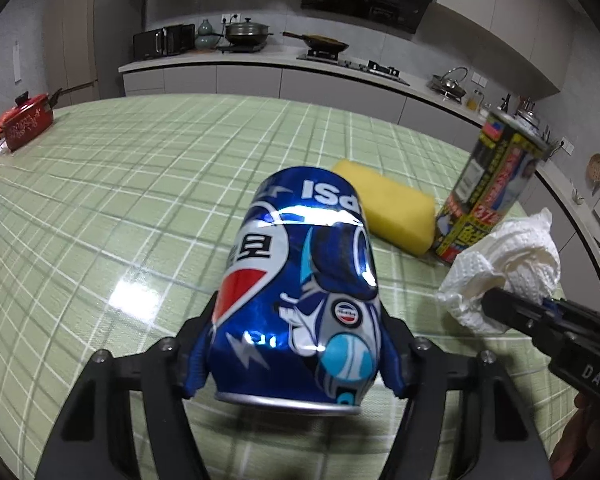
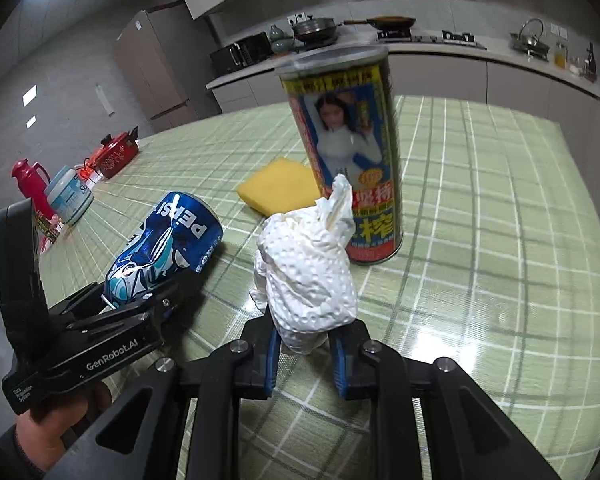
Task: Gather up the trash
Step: 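Lift the Pepsi can and white tissue and carry them to the black bin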
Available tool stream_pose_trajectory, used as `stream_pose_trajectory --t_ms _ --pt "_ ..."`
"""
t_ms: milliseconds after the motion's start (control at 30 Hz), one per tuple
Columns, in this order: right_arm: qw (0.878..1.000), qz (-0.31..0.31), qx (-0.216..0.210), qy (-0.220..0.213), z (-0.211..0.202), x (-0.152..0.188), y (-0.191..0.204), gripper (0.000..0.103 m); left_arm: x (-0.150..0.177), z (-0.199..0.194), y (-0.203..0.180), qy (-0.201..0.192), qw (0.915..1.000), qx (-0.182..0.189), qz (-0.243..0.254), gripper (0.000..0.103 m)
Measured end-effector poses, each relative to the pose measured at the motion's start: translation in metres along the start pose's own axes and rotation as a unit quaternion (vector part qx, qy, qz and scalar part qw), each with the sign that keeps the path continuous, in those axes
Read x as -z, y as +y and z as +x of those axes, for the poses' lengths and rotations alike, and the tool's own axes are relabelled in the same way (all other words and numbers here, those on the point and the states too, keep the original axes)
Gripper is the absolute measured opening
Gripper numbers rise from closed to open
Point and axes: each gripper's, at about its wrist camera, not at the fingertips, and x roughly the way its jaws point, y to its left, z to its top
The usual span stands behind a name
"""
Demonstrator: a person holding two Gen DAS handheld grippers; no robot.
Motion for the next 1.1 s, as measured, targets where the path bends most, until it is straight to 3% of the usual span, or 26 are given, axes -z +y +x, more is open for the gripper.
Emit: stream_pose_trajectory --t_ms 467,1100 --pt "1.000 0.001 0.014 -0.026 -0.056 0.008 -0.029 0.023 0.010 -0.039 -0.056 -0.027 0.9995 0.012 0.015 0.067" --pt "0.996 0.041 0.057 -0.052 -0.153 0.049 -0.119 0.023 0.033 -0.061 -0.172 -0.029 0.9960 0.057 0.063 0.067"
